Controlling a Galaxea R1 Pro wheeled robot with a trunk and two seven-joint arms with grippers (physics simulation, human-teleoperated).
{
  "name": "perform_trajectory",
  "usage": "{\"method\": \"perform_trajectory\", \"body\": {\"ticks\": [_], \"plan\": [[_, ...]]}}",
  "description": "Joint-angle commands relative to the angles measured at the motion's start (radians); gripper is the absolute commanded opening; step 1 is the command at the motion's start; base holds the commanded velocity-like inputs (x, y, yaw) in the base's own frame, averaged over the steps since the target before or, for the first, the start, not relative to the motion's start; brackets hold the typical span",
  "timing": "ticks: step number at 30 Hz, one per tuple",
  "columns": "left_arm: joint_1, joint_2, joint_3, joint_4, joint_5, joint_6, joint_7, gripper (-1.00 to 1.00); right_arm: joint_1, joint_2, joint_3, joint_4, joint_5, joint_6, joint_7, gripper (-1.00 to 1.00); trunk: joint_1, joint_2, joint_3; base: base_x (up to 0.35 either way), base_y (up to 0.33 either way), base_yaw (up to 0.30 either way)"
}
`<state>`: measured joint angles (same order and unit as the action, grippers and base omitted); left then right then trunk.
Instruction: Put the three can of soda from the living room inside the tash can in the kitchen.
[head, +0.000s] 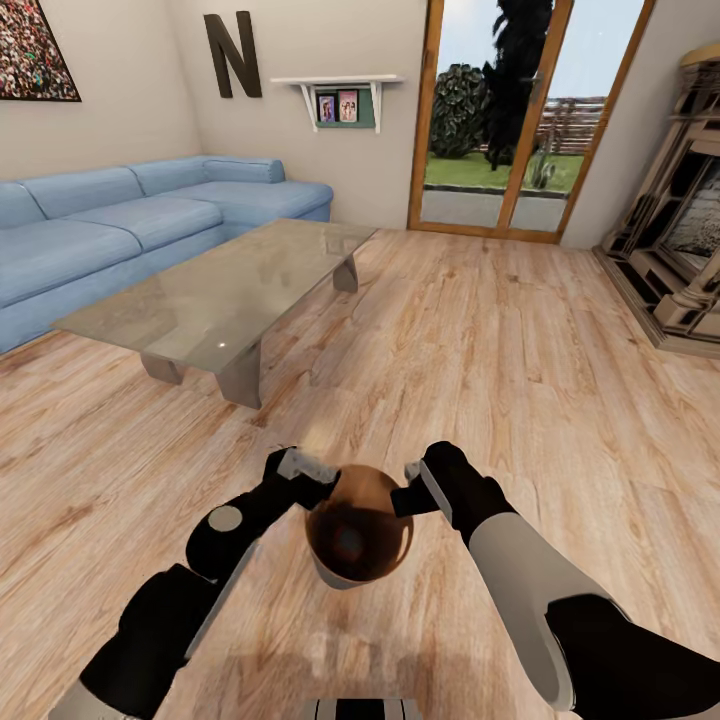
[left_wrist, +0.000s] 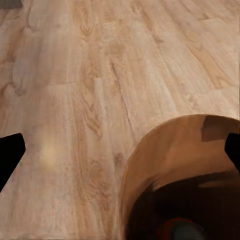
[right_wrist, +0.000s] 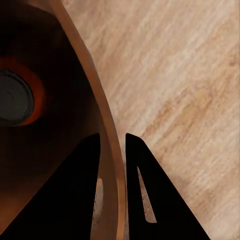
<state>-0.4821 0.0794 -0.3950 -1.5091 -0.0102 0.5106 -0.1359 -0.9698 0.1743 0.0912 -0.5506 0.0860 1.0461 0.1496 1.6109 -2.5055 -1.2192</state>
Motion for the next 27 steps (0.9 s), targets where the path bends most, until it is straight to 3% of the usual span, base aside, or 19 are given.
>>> {"method": "perform_trajectory", "body": {"ticks": [1, 2, 4, 5, 6, 7, 9, 10, 12, 13, 16, 19, 20, 23, 27], "plan": [[0.013, 0.014, 0.061, -0.001, 0.005, -0.013, -0.002, 1.00, 0.000, 0.000, -0.002, 0.000, -0.023, 0.001, 0.003, -1.00, 0.000, 0.000, 0.000, 0.000, 0.000, 0.000], [0.033, 0.024, 0.127, -0.001, 0.008, -0.042, -0.002, 1.00, 0.000, 0.000, -0.002, 0.000, -0.021, 0.001, 0.002, -1.00, 0.000, 0.000, 0.000, 0.000, 0.000, 0.000], [0.058, 0.029, 0.201, 0.001, 0.008, -0.091, 0.001, 1.00, 0.000, 0.000, -0.003, 0.000, -0.019, 0.001, 0.000, -1.00, 0.000, 0.000, 0.000, 0.000, 0.000, 0.000], [0.083, 0.033, 0.288, 0.010, 0.005, -0.148, 0.005, 1.00, 0.001, 0.000, -0.003, -0.001, -0.017, 0.001, -0.001, -1.00, 0.000, 0.000, 0.000, 0.000, 0.000, 0.000], [0.093, 0.034, 0.335, 0.021, 0.004, -0.177, 0.007, 1.00, 0.002, 0.000, -0.003, -0.001, -0.016, 0.001, -0.002, -1.00, 0.000, 0.000, 0.000, 0.000, 0.000, 0.000], [0.121, 0.036, 0.551, 0.161, 0.004, -0.307, 0.006, 1.00, 0.003, -0.011, -0.004, -0.002, -0.014, 0.001, -0.003, -1.00, 0.000, 0.000, 0.000, 0.000, 0.000, 0.000], [0.125, 0.037, 0.607, 0.256, 0.005, -0.372, 0.005, 1.00, 0.003, -0.019, -0.005, -0.003, -0.013, 0.001, -0.004, -1.00, 0.000, 0.000, 0.000, 0.000, 0.000, 0.000], [0.128, 0.037, 0.644, 0.364, 0.007, -0.443, 0.005, 1.00, 0.004, -0.025, -0.005, -0.004, -0.012, 0.001, -0.007, -1.00, 0.000, 0.000, 0.000, 0.000, 0.000, 0.000], [0.130, 0.037, 0.666, 0.469, 0.008, -0.512, 0.004, 1.00, 0.004, -0.029, -0.005, -0.004, -0.011, 0.001, -0.011, -1.00, 0.000, 0.000, 0.000, 0.000, 0.000, 0.000], [0.132, 0.036, 0.685, 0.596, 0.007, -0.592, 0.004, 1.00, 0.005, -0.032, -0.004, -0.005, -0.009, 0.001, -0.020, -1.00, 0.000, 0.000, 0.000, 0.000, 0.000, 0.000], [0.133, 0.036, 0.695, 0.677, 0.009, -0.648, -0.002, 1.00, 0.008, -0.035, -0.004, -0.011, -0.008, 0.001, -0.062, -1.00, 0.000, 0.000, 0.000, 0.000, 0.000, 0.000], [0.134, 0.037, 0.700, 0.706, 0.011, -0.670, -0.030, 1.00, 0.010, -0.037, -0.006, -0.016, -0.009, 0.001, -0.112, -1.00, 0.000, 0.000, 0.000, 0.000, 0.000, 0.000], [0.134, 0.038, 0.703, 0.696, 0.012, -0.679, -0.064, 1.00, 0.012, -0.037, -0.008, -0.018, -0.010, 0.001, -0.133, -1.00, 0.000, 0.000, 0.000, 0.000, 0.000, 0.000], [0.135, 0.038, 0.705, 0.680, 0.013, -0.682, -0.083, 1.00, 0.026, -0.037, -0.009, -0.020, -0.013, -0.010, -0.141, -1.00, 0.000, 0.000, 0.000, 0.000, 0.000, 0.024], [0.135, 0.039, 0.707, 0.671, 0.014, -0.682, -0.090, 1.00, 0.052, -0.037, -0.010, -0.021, -0.018, -0.079, -0.139, -1.00, 0.000, 0.000, 0.000, 0.000, 0.000, 0.133]]}}
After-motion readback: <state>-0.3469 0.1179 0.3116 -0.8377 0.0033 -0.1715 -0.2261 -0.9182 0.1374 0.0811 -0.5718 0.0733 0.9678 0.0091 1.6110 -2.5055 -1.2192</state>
